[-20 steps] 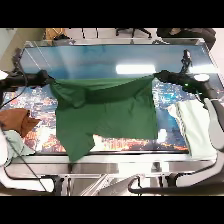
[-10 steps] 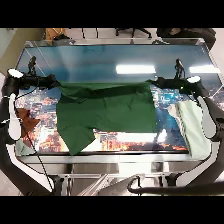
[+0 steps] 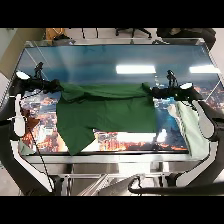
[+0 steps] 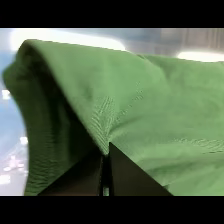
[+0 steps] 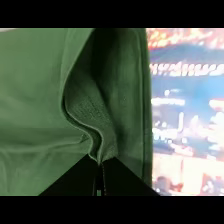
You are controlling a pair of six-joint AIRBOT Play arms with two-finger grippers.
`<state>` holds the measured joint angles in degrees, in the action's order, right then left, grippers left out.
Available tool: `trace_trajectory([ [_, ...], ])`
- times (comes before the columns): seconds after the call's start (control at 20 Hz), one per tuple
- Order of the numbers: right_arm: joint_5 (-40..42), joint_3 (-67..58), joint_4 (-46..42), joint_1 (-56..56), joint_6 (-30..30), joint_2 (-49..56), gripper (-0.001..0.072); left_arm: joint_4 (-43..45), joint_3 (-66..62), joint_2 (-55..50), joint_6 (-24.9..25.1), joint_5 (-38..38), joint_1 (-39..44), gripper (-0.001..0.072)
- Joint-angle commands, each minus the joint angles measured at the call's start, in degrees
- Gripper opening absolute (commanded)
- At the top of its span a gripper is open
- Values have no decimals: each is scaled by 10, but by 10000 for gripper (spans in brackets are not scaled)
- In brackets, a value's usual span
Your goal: Fold the shirts.
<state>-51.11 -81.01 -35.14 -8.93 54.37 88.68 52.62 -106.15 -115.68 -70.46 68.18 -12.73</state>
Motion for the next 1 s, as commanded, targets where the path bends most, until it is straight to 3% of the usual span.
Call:
trace_trajectory([
  [0.0, -21, 2, -1, 5, -1, -6, 146, 3, -1, 0, -1, 28, 11, 353],
  [0.05, -33, 2, -4, 0, -3, -16, 310, 4, -1, 2, -11, 48, 9, 606],
  [0.15, -63, 2, -31, -21, 0, -54, 344, 4, -1, 17, -38, 101, -7, 609],
  [0.25, -99, 2, -83, -56, 49, -103, 345, 4, 1, 33, -72, 173, -32, 609],
  [0.4, -156, 38, -129, -99, 84, -168, 345, 4, 90, 89, -93, 237, -62, 609],
  [0.65, -165, 183, -132, -135, 85, -236, 347, 100, 408, 253, -91, 184, -83, 610],
  [0.7, -165, 202, -133, -135, 87, -237, 350, 111, 452, 274, -91, 172, -87, 610],
  [0.75, -165, 221, -130, -132, 87, -237, 407, 105, 497, 296, -91, 150, -90, 610],
  [0.95, -160, 260, -129, -124, 86, -225, 410, 102, 610, 355, -90, 73, -84, 610],
])
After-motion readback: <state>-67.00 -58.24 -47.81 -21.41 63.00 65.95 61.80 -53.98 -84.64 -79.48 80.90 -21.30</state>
